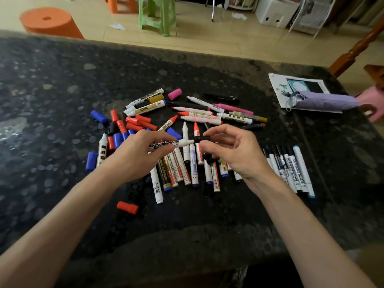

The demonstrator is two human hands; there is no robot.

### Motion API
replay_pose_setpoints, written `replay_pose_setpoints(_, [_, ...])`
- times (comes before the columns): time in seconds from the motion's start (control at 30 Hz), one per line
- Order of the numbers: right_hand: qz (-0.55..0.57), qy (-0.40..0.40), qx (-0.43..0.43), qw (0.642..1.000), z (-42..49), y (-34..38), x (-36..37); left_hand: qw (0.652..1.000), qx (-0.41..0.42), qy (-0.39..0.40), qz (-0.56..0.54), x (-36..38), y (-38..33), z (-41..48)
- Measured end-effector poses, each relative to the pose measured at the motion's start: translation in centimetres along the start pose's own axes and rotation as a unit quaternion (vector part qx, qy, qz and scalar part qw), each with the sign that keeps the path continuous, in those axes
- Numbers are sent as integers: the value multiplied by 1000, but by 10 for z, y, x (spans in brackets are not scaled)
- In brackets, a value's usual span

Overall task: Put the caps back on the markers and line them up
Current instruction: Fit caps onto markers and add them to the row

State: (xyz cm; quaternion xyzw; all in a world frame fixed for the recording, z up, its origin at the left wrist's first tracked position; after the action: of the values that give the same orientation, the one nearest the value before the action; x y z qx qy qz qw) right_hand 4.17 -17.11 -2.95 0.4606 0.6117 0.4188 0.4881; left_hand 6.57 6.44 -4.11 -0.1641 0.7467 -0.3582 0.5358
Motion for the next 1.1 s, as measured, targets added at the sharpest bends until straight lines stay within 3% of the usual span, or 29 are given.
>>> replay_pose_setpoints(0.3, [-88,31,-91,991,-1,-1,3,999,34,6,-8,3,-5,0])
replay_pose_setpoints(0.53, [-89,-20,-139,986,-5,-5,13,998,60,-36,6,5,-11,0])
replay_pose_setpoints(0.8, [-112,-68,-176,976,-12,-16,23,999,39,-29,-1,11,-8,1])
replay_pose_setpoints(0.93, [-125,-75,-181,973,-11,-19,22,999,35,-7,-16,15,-11,1])
replay_pose_setpoints(1.1, [-102,-10,-162,982,-11,-14,13,993,49,86,-69,12,-10,-1])
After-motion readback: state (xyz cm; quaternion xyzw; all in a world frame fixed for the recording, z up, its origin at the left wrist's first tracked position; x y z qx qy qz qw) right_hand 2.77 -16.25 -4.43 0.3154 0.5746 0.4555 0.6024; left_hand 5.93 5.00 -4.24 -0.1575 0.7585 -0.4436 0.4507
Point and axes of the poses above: each hand's wrist, its own z-axis towards the middle knuckle, its own x-axis out of the palm, y = z × x, the point moved 2 cm from there along z, towards the middle knuckle, and after that the axes turned 2 degrees about y, right-handed, at the moved point
